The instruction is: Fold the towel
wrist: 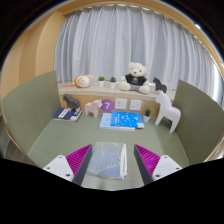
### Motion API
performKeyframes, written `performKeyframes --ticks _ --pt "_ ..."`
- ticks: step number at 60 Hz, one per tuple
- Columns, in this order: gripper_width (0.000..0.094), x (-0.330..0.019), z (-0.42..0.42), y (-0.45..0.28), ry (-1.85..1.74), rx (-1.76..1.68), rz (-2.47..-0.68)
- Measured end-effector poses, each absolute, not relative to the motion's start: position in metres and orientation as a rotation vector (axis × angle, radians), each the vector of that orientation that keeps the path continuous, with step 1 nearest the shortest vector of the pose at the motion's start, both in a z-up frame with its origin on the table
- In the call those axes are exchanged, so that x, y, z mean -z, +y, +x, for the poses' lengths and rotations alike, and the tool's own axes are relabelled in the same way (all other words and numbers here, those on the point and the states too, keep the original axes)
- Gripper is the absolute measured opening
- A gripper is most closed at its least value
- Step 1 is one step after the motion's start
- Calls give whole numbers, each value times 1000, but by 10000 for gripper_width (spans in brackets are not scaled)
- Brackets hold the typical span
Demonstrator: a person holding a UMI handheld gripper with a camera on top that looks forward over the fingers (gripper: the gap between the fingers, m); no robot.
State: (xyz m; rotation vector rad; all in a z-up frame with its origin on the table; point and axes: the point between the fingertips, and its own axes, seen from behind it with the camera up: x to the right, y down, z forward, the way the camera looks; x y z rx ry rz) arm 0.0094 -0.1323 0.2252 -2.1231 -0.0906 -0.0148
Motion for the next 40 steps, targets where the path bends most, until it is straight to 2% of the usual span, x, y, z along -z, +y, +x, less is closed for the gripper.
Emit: performKeyframes --ticks 14,40 --pt "856 -251 -15 -195 -69 -13 -2073" --pt "852 -253 -41 -261 -92 3 -2063"
